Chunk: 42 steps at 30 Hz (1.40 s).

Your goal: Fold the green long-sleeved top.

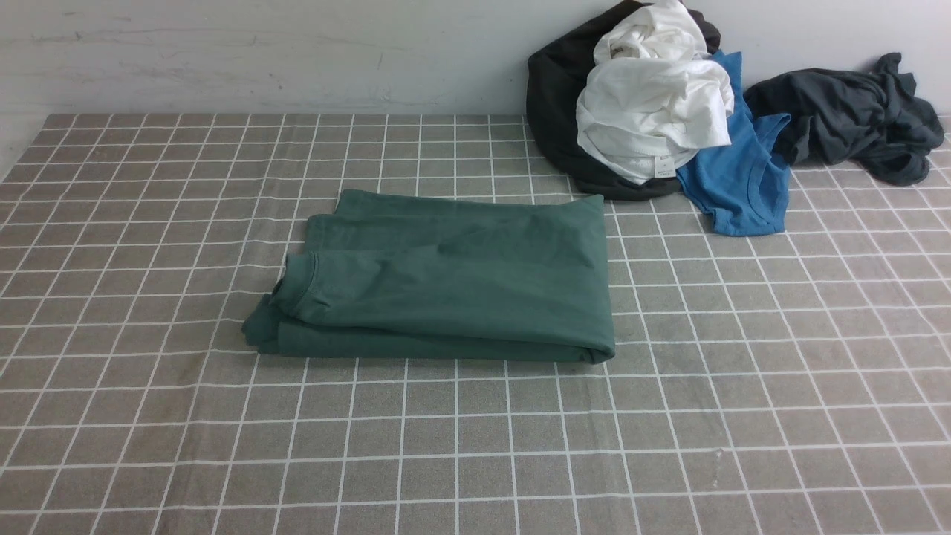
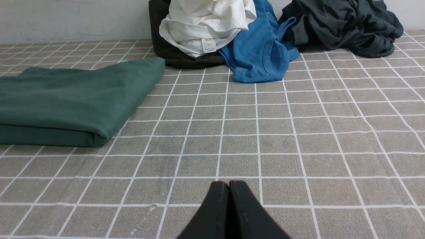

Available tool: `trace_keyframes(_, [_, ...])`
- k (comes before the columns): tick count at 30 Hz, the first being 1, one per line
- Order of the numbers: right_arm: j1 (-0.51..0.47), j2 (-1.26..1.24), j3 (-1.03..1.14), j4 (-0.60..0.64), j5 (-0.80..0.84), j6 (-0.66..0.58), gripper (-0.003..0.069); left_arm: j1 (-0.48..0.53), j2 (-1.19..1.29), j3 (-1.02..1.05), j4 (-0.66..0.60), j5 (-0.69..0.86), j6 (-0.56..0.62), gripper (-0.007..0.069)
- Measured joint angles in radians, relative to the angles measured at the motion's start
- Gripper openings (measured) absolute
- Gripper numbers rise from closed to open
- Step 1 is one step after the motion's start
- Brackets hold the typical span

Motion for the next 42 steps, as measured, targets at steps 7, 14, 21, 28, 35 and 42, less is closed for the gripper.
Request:
trace_keyframes(7, [0.0,0.0,0.0,-0.001,0.001,0.0,-0.0014,0.047,0.0,0.175,-0.054,-0.149,-0.001,0.017])
trace_keyframes(14, [0.0,0.0,0.0,-0.001,0.001,0.0,-0.0014,0.051,0.0,0.381,-0.113,-0.372,0.008,0.0011])
trace_keyframes(21, [0.0,0.0,-0.001,-0.001,0.001,0.0,-0.0014,0.051,0.0,0.385,-0.133,-0.342,0.094,-0.0008])
trace_keyframes(28, [0.0,0.0,-0.001,-0.001,0.001,0.0,-0.0014,0.051,0.0,0.385,-0.19,-0.34,0.139,-0.0008])
trace_keyframes(35, [0.0,0.0,-0.001,-0.001,0.001,0.0,-0.0014,0.051,0.0,0.385,-0.199,-0.34,0.139,-0.0008])
trace_keyframes(42, [0.0,0.0,-0.001,-0.001,0.001,0.0,-0.0014,0.051,0.0,0.385,-0.2,-0.34,0.139,-0.0008])
